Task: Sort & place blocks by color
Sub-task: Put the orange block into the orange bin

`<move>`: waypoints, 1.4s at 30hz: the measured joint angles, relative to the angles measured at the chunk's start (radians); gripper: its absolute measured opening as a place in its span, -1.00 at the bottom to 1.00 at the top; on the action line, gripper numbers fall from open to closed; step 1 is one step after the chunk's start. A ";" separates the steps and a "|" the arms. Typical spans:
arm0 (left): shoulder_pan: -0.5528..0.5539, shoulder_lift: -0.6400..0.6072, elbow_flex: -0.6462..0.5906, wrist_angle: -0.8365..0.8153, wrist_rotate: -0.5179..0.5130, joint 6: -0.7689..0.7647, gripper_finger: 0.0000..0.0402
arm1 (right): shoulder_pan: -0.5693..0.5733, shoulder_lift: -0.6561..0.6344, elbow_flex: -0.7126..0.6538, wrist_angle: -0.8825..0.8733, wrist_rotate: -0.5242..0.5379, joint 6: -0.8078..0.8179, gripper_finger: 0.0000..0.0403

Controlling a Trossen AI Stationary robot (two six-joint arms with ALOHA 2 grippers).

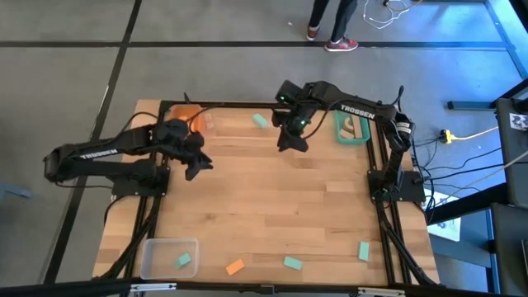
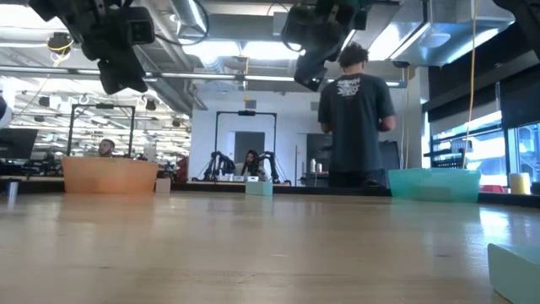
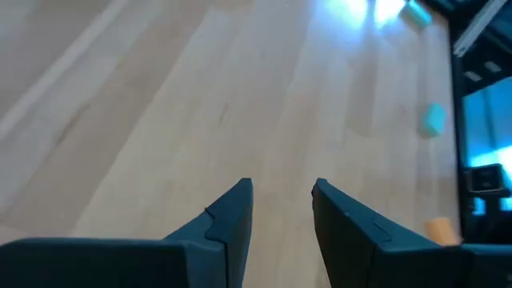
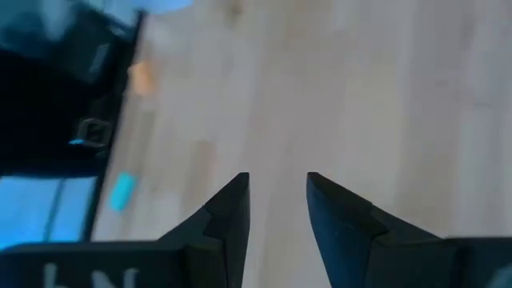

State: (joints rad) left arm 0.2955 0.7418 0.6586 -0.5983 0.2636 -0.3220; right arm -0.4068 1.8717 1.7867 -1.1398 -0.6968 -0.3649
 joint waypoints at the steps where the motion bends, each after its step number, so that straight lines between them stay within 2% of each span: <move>1: -0.021 0.000 0.000 0.000 -0.035 -0.010 -0.40 | 0.000 0.000 0.000 -0.007 -0.021 -0.013 -0.38; 6: -0.135 0.014 0.000 -0.015 -0.179 -0.044 -0.44 | 0.000 0.000 0.000 -0.005 -0.038 -0.030 -0.38; 13: -0.322 0.068 0.000 -0.016 -0.304 -0.202 -0.54 | 0.000 0.000 0.000 -0.002 -0.030 -0.029 -0.38; 19: -0.466 0.125 0.000 0.009 -0.399 -0.401 -0.60 | 0.000 0.000 0.000 0.020 -0.030 -0.026 -0.38; 23: -0.544 0.163 0.020 0.021 -0.438 -0.456 -0.65 | 0.000 0.000 0.000 0.043 -0.029 -0.025 -0.38; 30: -0.625 0.245 0.084 0.031 -0.516 -0.535 -0.72 | 0.000 0.000 0.000 0.082 -0.029 -0.025 -0.38; 42: -0.689 0.386 0.084 0.084 -0.535 -0.780 -0.73 | 0.000 0.000 0.000 0.119 -0.029 -0.025 -0.38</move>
State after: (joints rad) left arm -0.3940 1.1282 0.7425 -0.5142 -0.2711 -1.1020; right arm -0.4068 1.8717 1.7866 -1.0210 -0.7254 -0.3901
